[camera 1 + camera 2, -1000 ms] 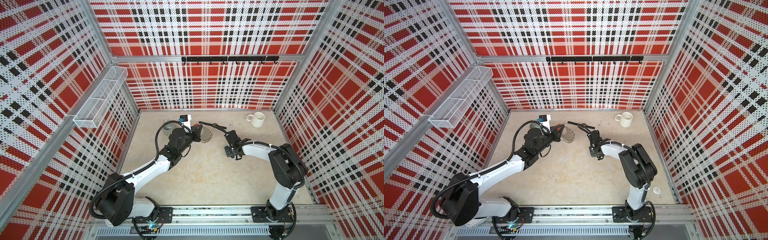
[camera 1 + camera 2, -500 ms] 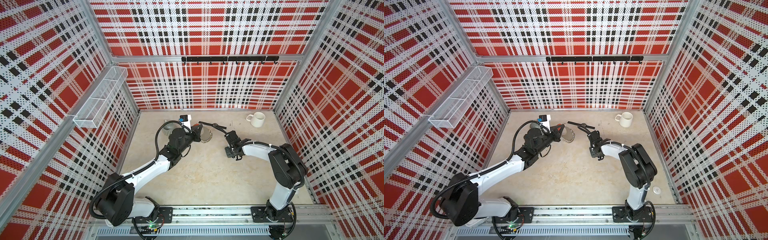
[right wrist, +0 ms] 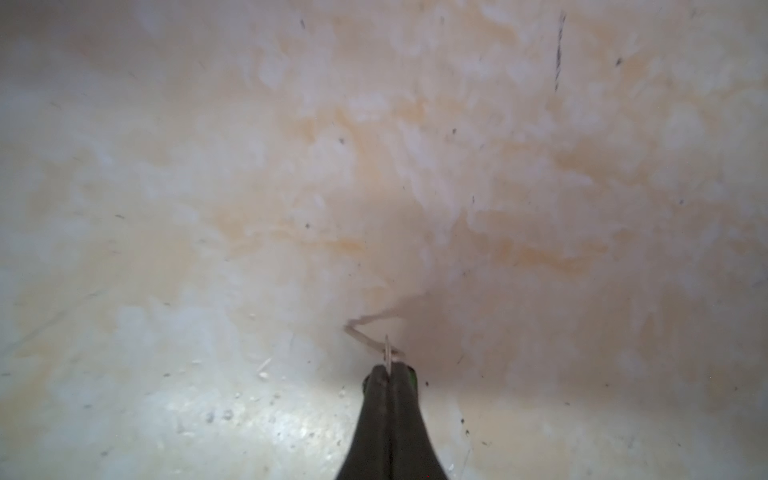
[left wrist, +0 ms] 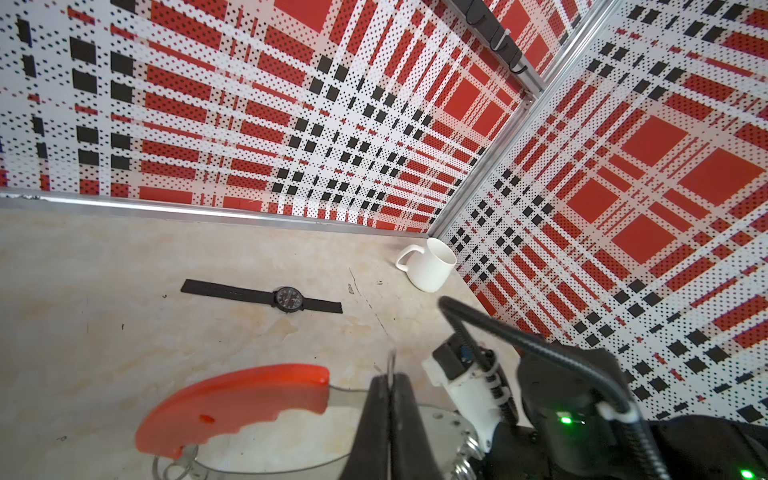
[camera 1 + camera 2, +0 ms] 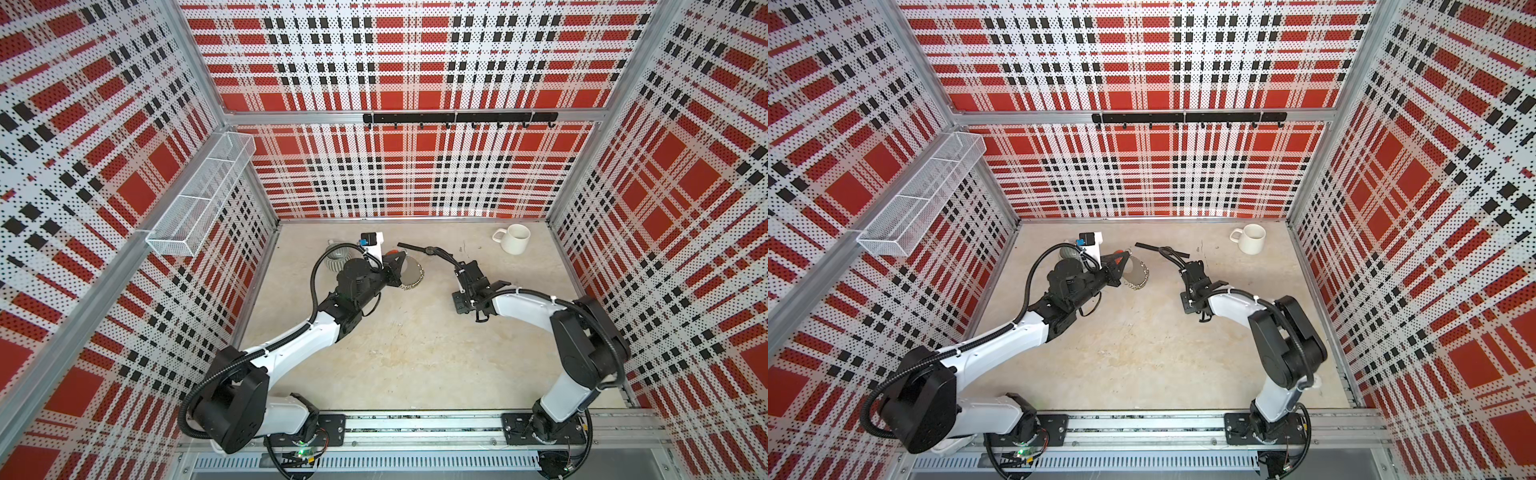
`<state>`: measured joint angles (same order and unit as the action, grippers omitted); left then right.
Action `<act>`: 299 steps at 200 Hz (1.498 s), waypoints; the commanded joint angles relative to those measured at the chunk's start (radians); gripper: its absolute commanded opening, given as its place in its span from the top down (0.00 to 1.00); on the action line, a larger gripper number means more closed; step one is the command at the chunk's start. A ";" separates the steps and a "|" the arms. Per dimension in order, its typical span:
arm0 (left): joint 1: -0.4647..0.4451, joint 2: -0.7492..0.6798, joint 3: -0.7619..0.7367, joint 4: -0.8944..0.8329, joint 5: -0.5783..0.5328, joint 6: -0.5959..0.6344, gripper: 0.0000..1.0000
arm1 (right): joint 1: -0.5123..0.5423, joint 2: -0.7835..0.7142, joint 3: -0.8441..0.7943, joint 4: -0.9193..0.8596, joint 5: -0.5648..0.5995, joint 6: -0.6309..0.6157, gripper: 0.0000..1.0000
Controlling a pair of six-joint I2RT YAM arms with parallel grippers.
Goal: Put the keys on the keyring
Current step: 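Lift the key fob with the right gripper and carry it toward the disc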
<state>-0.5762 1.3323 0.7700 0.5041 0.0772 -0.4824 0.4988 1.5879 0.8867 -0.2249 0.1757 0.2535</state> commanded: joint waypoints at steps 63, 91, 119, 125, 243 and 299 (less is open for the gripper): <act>-0.047 0.007 -0.089 0.409 0.093 0.248 1.00 | -0.047 -0.338 -0.162 0.390 -0.416 0.011 1.00; -0.043 0.054 -0.096 0.509 0.284 0.375 0.97 | -0.102 -0.380 -0.169 0.450 -0.652 0.063 1.00; -0.019 0.094 -0.120 0.691 0.397 0.345 1.00 | -0.143 -0.366 -0.162 0.482 -0.804 0.137 1.00; -0.013 0.100 -0.129 0.729 0.402 0.314 1.00 | -0.143 -0.368 -0.158 0.471 -0.813 0.136 1.00; -0.003 0.140 -0.186 0.799 0.301 0.183 1.00 | -0.142 -0.446 -0.044 0.195 -0.633 0.158 1.00; -0.013 0.141 -0.153 0.686 0.245 0.203 1.00 | -0.079 -0.418 0.050 0.160 -0.646 0.111 1.00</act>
<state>-0.5842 1.4776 0.5774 1.2293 0.3634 -0.2867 0.3828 1.1599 0.8917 -0.0353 -0.4755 0.3874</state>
